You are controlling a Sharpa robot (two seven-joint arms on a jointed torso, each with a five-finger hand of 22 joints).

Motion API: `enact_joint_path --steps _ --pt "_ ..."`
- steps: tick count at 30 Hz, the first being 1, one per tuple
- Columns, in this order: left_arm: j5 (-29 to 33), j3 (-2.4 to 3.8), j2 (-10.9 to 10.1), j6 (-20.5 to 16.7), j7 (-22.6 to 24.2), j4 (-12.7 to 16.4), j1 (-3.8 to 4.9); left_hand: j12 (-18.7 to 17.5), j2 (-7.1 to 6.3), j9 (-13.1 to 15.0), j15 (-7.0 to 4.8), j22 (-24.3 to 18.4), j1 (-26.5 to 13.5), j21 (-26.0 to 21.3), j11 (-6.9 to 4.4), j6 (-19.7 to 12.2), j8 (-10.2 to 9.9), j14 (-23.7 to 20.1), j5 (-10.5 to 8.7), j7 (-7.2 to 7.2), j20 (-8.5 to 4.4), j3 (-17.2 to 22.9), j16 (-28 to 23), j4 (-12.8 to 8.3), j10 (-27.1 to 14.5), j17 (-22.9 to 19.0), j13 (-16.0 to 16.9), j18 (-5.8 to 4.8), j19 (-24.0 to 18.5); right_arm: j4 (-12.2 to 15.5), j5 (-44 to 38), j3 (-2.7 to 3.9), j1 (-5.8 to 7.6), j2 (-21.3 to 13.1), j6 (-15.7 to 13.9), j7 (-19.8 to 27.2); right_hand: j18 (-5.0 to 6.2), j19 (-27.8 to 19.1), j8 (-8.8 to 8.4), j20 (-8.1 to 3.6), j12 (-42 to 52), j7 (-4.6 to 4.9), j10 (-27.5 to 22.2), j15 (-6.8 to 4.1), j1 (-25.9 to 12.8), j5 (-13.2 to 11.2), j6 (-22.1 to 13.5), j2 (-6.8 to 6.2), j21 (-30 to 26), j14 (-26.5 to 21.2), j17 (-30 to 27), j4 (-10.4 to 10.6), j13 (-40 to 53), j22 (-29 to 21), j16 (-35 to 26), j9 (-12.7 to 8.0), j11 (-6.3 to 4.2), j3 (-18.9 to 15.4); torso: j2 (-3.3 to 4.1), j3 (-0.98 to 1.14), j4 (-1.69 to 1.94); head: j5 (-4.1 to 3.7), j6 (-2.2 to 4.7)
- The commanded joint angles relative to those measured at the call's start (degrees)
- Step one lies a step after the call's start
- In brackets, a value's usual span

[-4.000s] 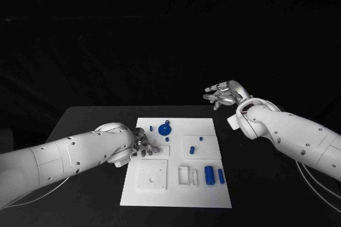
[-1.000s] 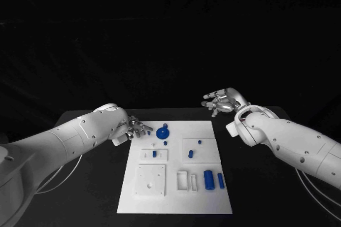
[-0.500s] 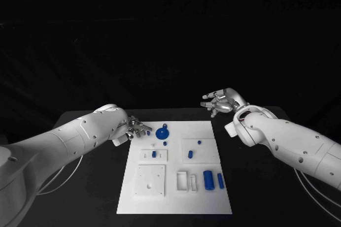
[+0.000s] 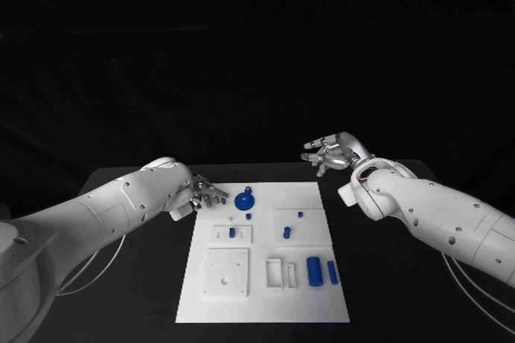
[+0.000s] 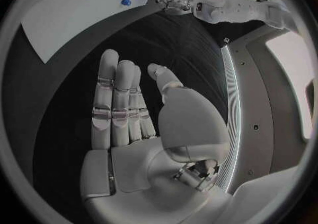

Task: Assemble the parts on the task board

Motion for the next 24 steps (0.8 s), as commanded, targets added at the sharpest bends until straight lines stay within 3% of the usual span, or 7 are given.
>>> enact_joint_path --steps 1,11,24 --pt "0.7 -0.18 0.2 0.6 0.0 -0.2 -0.51 0.3 0.47 -0.1 0.36 1.2 1.1 0.4 0.19 0.3 -0.2 0.2 0.37 0.22 0.22 0.3 0.3 -0.6 0.3 0.1 -0.1 0.90 0.1 0.0 -0.3 0.03 -0.01 0.1 0.6 0.2 -0.21 2.0 -0.03 0.35 -0.1 0.06 -0.4 0.17 0.5 0.3 -0.3 0.21 -0.2 -0.2 -0.1 0.1 -0.1 -0.1 -0.2 0.0 0.10 -0.2 -0.01 -0.03 0.04 -0.03 0.03" --pt "1.8 -0.18 0.3 1.3 0.3 -0.4 -0.52 0.3 1.98 -0.2 0.40 1.3 3.7 0.8 0.20 0.8 -0.2 0.3 0.63 0.01 0.38 1.2 0.6 -2.3 0.7 0.4 -0.1 1.02 0.1 0.0 -0.3 0.03 -0.01 0.2 0.7 0.2 -0.21 2.0 -0.03 0.35 -0.1 0.06 -0.4 0.17 0.5 0.3 -0.3 0.21 -0.2 -0.2 -0.1 0.1 -0.1 -0.1 -0.2 0.0 0.10 -0.2 0.06 0.01 -0.04 -0.06 -0.11" --pt "2.6 -0.19 0.2 1.9 0.6 -0.5 -0.60 0.2 3.73 -0.3 0.46 1.3 5.3 0.9 0.18 1.1 -0.3 0.3 2.72 -0.10 0.52 2.2 0.8 -4.2 0.7 0.3 -0.2 1.16 -0.1 0.0 -0.3 0.03 -0.01 0.1 0.7 0.2 -0.22 2.0 -0.04 0.34 -0.1 0.05 -0.4 0.16 0.6 0.4 -0.3 0.15 -0.1 -0.2 -0.1 0.2 -0.1 -0.2 -0.2 0.0 0.10 -0.1 0.00 0.00 0.02 -0.06 -0.12"
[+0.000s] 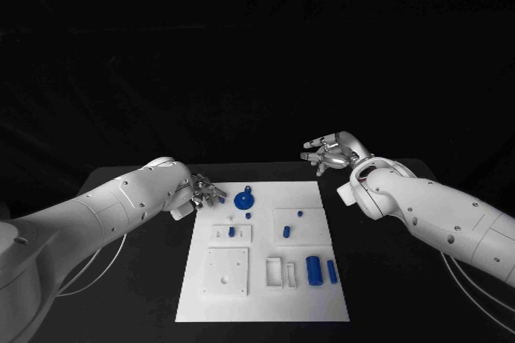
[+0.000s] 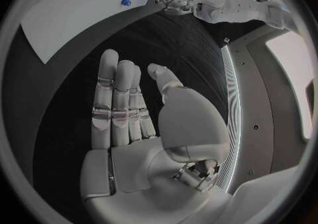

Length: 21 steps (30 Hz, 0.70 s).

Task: Assemble the parts on the task board

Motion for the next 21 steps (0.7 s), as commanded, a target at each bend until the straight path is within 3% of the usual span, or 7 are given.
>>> enact_joint_path --steps 1,7,13,14,15,16,21 --pt "0.3 -0.20 0.0 1.6 -0.5 0.0 -0.50 0.2 0.50 0.0 0.25 1.3 0.4 0.3 0.20 0.2 0.1 0.1 0.92 -0.05 0.52 0.2 0.3 -0.5 0.8 0.0 -0.1 1.17 -0.1 0.0 -0.3 0.03 -0.01 0.0 0.7 0.2 -0.22 2.0 -0.04 0.34 -0.1 0.08 -0.4 0.16 0.7 0.5 -0.4 0.09 0.0 -0.2 -0.1 0.3 -0.2 -0.3 -0.2 0.0 0.10 -0.1 -0.03 0.02 -0.02 0.08 0.03" --pt "0.5 -0.19 0.0 1.8 -0.5 -0.1 -0.51 0.1 1.26 0.0 0.26 1.3 0.6 0.4 0.21 0.1 0.1 0.1 3.16 -0.02 0.54 0.9 0.3 -1.3 0.7 -0.1 -0.1 1.20 -0.1 0.0 -0.3 0.03 -0.01 0.0 0.7 0.2 -0.22 2.0 -0.04 0.34 -0.1 0.08 -0.4 0.16 0.7 0.5 -0.4 0.09 0.0 -0.2 -0.1 0.3 -0.2 -0.3 -0.2 0.0 0.10 -0.1 0.00 0.03 0.01 0.09 0.03" --pt "0.6 -0.19 0.0 2.2 -0.5 -0.1 -0.51 0.1 1.95 0.1 0.30 1.3 0.9 0.5 0.23 0.0 0.1 0.0 7.26 0.11 0.59 2.9 0.4 -3.7 0.7 -0.1 -0.1 1.29 -0.1 -0.1 -0.2 0.03 -0.01 0.0 0.7 0.3 -0.22 2.0 -0.05 0.34 -0.1 0.08 -0.4 0.16 0.7 0.5 -0.5 0.09 0.0 -0.2 -0.1 0.4 -0.2 -0.3 -0.2 0.0 0.10 -0.1 0.00 0.03 0.03 0.12 0.05" --pt "0.5 -0.20 0.0 2.3 -0.6 -0.1 -0.51 0.1 2.24 0.1 0.31 1.3 1.0 0.5 0.27 0.0 0.2 0.0 6.66 0.14 0.60 3.9 0.4 -4.4 0.7 -0.1 -0.1 1.32 -0.2 -0.1 -0.1 0.03 -0.01 0.0 0.7 0.3 -0.23 2.0 -0.05 0.34 -0.1 0.08 -0.4 0.16 0.6 0.5 -0.6 0.09 0.0 -0.2 -0.1 0.4 -0.2 -0.3 -0.2 0.0 0.10 -0.2 -0.01 0.02 0.03 0.10 0.03" --pt "0.5 -0.20 0.0 2.3 -0.6 -0.1 -0.51 0.0 2.67 0.1 0.22 1.3 1.8 0.6 0.24 0.0 0.1 0.0 1.56 0.09 0.51 5.7 0.4 -5.3 0.7 0.0 -0.1 1.31 -0.2 -0.1 -0.1 0.03 -0.01 0.0 0.7 0.4 -0.23 2.0 -0.05 0.34 -0.1 0.08 -0.4 0.16 0.6 0.5 -0.6 0.09 0.0 -0.2 -0.1 0.4 -0.2 -0.3 -0.2 0.0 0.10 -0.2 -0.01 0.02 0.03 0.10 0.03" --pt "0.4 -0.20 0.0 2.3 -0.6 -0.1 -0.51 0.0 -0.42 0.1 0.37 1.3 -2.5 0.8 0.47 0.4 0.1 0.0 0.88 0.29 0.76 14.2 0.5 -5.6 0.8 0.0 -0.1 1.43 -0.2 -0.1 -0.1 0.03 -0.01 0.0 0.7 0.4 -0.23 2.0 -0.05 0.34 -0.1 0.08 -0.4 0.16 0.6 0.5 -0.6 0.09 0.0 -0.2 -0.1 0.4 -0.2 -0.3 -0.2 0.0 0.10 -0.2 0.00 0.01 0.03 0.10 0.03" --pt "0.1 -0.21 0.1 2.1 -0.8 -0.2 -0.51 0.0 -0.42 0.7 0.36 1.4 -1.4 1.1 0.24 0.8 0.4 0.2 0.92 0.20 0.70 17.4 0.7 -5.3 0.9 0.2 -0.1 1.54 -0.1 -0.1 -0.1 0.03 -0.01 0.0 0.7 0.4 -0.22 2.0 -0.08 0.34 -0.1 0.11 -0.4 0.17 0.7 0.5 -1.0 0.06 0.0 -0.2 -0.1 0.5 -0.2 -0.3 -0.2 0.0 0.11 -0.2 -0.01 0.01 0.02 0.10 0.01"
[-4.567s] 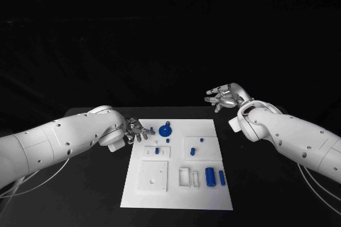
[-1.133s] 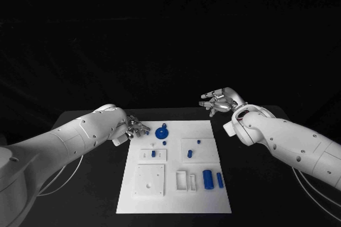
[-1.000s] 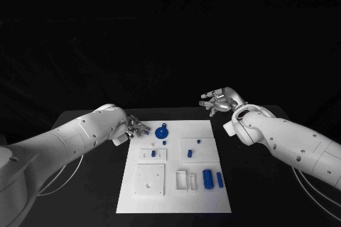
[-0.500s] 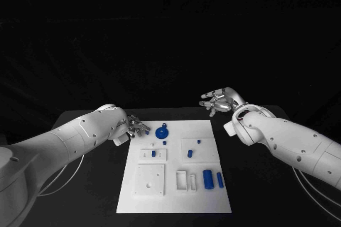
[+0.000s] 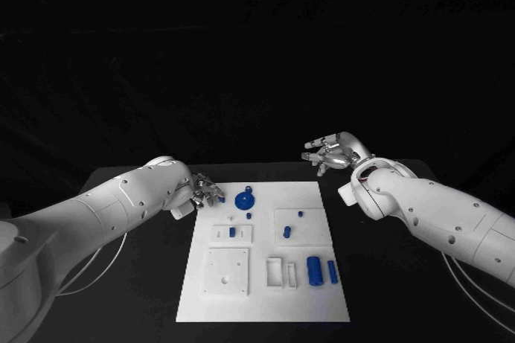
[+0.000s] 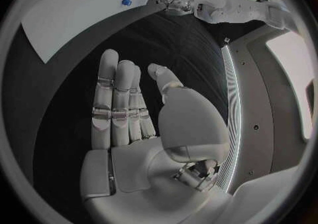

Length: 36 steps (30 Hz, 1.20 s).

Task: Assemble the parts on the task board

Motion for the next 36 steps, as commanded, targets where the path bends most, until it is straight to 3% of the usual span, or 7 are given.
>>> enact_joint_path --steps 1,11,14,22,29,36 --pt "-0.9 -0.29 0.1 1.4 -1.4 0.0 -0.65 0.0 -0.85 0.6 0.31 1.4 0.1 0.4 0.22 0.8 0.3 0.2 0.17 -0.10 0.49 3.9 0.5 -2.1 1.0 0.2 -0.1 0.67 0.1 0.0 -0.1 0.03 -0.01 0.0 0.7 0.4 -0.23 2.0 -0.08 0.34 -0.1 0.01 -0.4 0.17 0.7 0.2 -0.3 0.06 0.0 -0.2 -0.1 0.2 -0.1 -0.1 -0.2 0.0 0.11 0.0 0.01 -0.01 -0.03 -0.01 -0.02" --pt "-1.0 -0.30 0.0 0.5 -1.5 0.0 -0.65 -0.3 -1.91 3.1 0.12 1.5 -0.7 1.4 -0.27 2.8 1.1 0.6 2.32 -0.80 0.32 6.6 0.6 -2.5 1.6 0.7 -0.4 0.62 0.5 0.0 0.0 0.03 -0.01 0.0 0.8 0.5 -0.23 2.0 -0.08 0.34 -0.1 0.01 -0.4 0.17 0.7 0.2 -0.3 0.06 0.0 -0.2 -0.1 0.2 -0.1 -0.1 -0.2 0.0 0.11 0.0 -0.01 -0.03 0.02 0.08 0.09" --pt "-0.8 -0.30 0.0 0.2 -1.5 0.0 -0.65 -0.5 -2.38 5.8 -0.01 1.5 -1.2 1.5 -0.44 3.0 1.5 0.8 3.47 -1.00 0.15 7.3 0.6 -2.5 1.8 1.0 -0.6 0.46 0.6 0.0 0.0 0.03 -0.01 0.0 0.8 0.5 -0.22 2.0 -0.08 0.35 0.0 0.02 -0.4 0.18 0.7 0.3 -0.6 0.08 0.0 -0.2 -0.1 0.3 -0.1 -0.1 -0.2 -0.1 0.11 -0.1 0.01 -0.04 0.03 0.13 0.10" --pt "0.7 -0.22 -0.7 -0.9 -1.5 0.9 -0.64 -0.5 -3.11 9.1 -0.10 1.6 -1.6 1.9 -0.63 3.3 1.5 1.0 5.90 -1.35 0.05 8.1 0.5 -2.7 2.1 1.2 -0.8 0.36 0.9 0.0 0.0 0.03 -0.02 -0.1 0.8 0.5 -0.22 2.0 -0.08 0.35 0.0 0.02 -0.4 0.18 0.7 0.3 -0.6 0.08 0.0 -0.2 -0.1 0.3 -0.1 -0.1 -0.2 -0.1 0.11 -0.1 -0.03 -0.03 0.04 0.25 0.09" --pt "2.2 0.00 -3.2 -2.5 -2.1 4.7 -0.37 -0.5 -3.45 10.5 -0.13 1.7 -1.8 2.2 -0.76 3.8 1.2 1.0 6.72 -1.51 0.01 8.4 0.5 -2.9 2.2 1.4 -1.0 0.35 1.0 0.0 0.2 0.03 -0.02 -0.4 0.8 0.5 -0.22 2.0 -0.09 0.36 -0.1 0.03 -0.4 0.18 0.7 0.3 -0.8 0.12 0.1 -0.2 -0.1 0.4 -0.1 -0.2 -0.2 -0.1 0.12 -0.2 -0.11 -0.11 0.27 0.23 0.07" --pt "3.7 0.34 -6.1 -4.5 -2.6 9.7 0.49 -0.3 -3.90 12.0 -0.22 1.7 -2.2 2.2 -0.88 4.2 1.4 1.0 8.15 -1.71 -0.05 8.6 0.5 -3.0 2.3 1.4 -1.2 0.34 1.0 0.1 0.4 0.04 -0.02 -0.7 0.8 0.4 -0.22 2.0 -0.09 0.36 -0.1 0.03 -0.4 0.18 0.7 0.3 -0.8 0.12 0.1 -0.2 -0.1 0.4 -0.1 -0.2 -0.2 -0.1 0.12 -0.2 -0.18 -0.20 0.36 0.51 0.39"
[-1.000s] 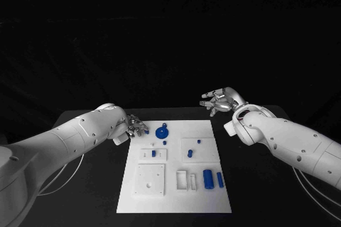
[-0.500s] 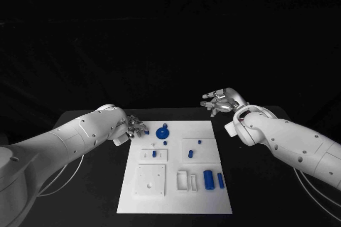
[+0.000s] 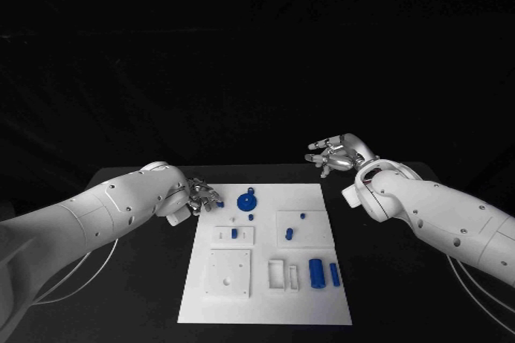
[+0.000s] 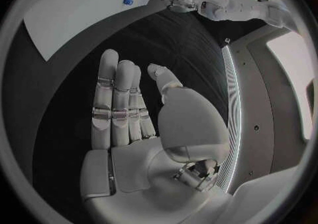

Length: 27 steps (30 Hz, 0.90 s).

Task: Assemble the parts on the task board

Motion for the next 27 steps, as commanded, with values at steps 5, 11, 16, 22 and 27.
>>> enact_joint_path --steps 5,11,16,22,27 --pt "2.0 1.38 -2.6 -3.2 -1.4 5.2 0.78 0.0 -0.56 0.7 0.00 1.7 0.0 0.1 -0.50 3.0 0.0 0.4 0.63 -2.70 0.16 4.3 0.1 -4.1 2.3 -0.1 -0.2 0.50 0.4 0.1 0.5 0.04 -0.02 -0.2 0.7 0.4 -0.21 2.0 -0.09 0.36 -0.1 0.04 -0.4 0.18 0.5 0.3 -0.4 -0.11 0.1 -0.2 -0.1 0.3 0.0 -0.1 -0.2 -0.1 0.13 0.0 -0.09 -0.11 0.15 0.58 0.09" --pt "1.8 1.85 -4.4 -3.6 -2.1 8.7 1.43 0.2 -0.86 1.1 -0.01 1.7 -0.2 0.2 -0.55 3.3 0.0 0.4 1.42 -2.79 0.18 4.4 0.2 -4.2 2.4 0.0 -0.3 0.52 0.4 -0.1 1.3 0.04 -0.04 -0.2 0.8 0.3 -0.21 2.0 -0.09 0.36 -0.1 0.04 -0.4 0.18 0.5 0.3 -0.4 -0.11 0.1 -0.2 -0.1 0.3 0.0 -0.1 -0.2 -0.1 0.13 0.0 -0.51 -0.23 0.55 1.16 -0.02" --pt "0.1 1.93 -6.3 -4.7 -2.7 12.1 1.74 0.2 -1.03 1.2 0.00 1.7 -0.4 0.2 -0.56 3.4 0.0 0.5 1.62 -2.84 0.21 4.4 0.3 -4.2 2.4 0.1 -0.4 0.52 0.4 -0.3 1.5 0.04 -0.15 -0.2 1.0 0.3 -0.19 2.1 -0.08 0.33 0.1 0.03 -0.2 0.14 0.5 0.4 -0.4 -0.04 0.2 0.0 0.0 0.5 0.0 -0.1 -0.1 -0.1 0.08 -0.1 -0.78 -0.29 0.83 1.24 -0.32" --pt "-2.2 1.83 -9.9 -6.2 -3.5 17.6 1.86 0.4 -1.19 1.4 0.06 1.7 -0.4 0.3 -0.58 3.6 0.0 0.5 1.65 -2.90 0.35 4.4 0.3 -4.2 2.4 0.0 -0.5 0.61 0.5 -0.8 1.6 0.04 -0.29 -0.4 1.3 0.3 -0.20 2.1 -0.08 0.31 0.1 0.03 -0.3 0.13 0.4 0.5 -0.4 -0.02 0.3 0.0 0.0 0.6 0.0 -0.1 -0.1 -0.1 0.08 -0.1 -1.01 -0.35 1.14 1.04 -0.69" --pt "-3.9 1.56 -12.2 -7.1 -4.2 21.9 1.81 0.5 -1.30 1.5 0.09 1.7 -0.4 0.4 -0.61 3.8 -0.1 0.5 1.70 -2.94 0.42 4.4 0.4 -4.1 2.4 0.0 -0.5 0.67 0.5 -1.0 1.6 0.04 -0.35 -0.6 1.4 0.3 -0.21 2.0 -0.09 0.31 0.1 0.03 -0.3 0.14 0.4 0.5 -0.4 -0.04 0.3 -0.1 0.0 0.6 0.0 -0.1 -0.1 -0.1 0.09 -0.1 -1.10 -0.43 1.32 0.90 -0.89"
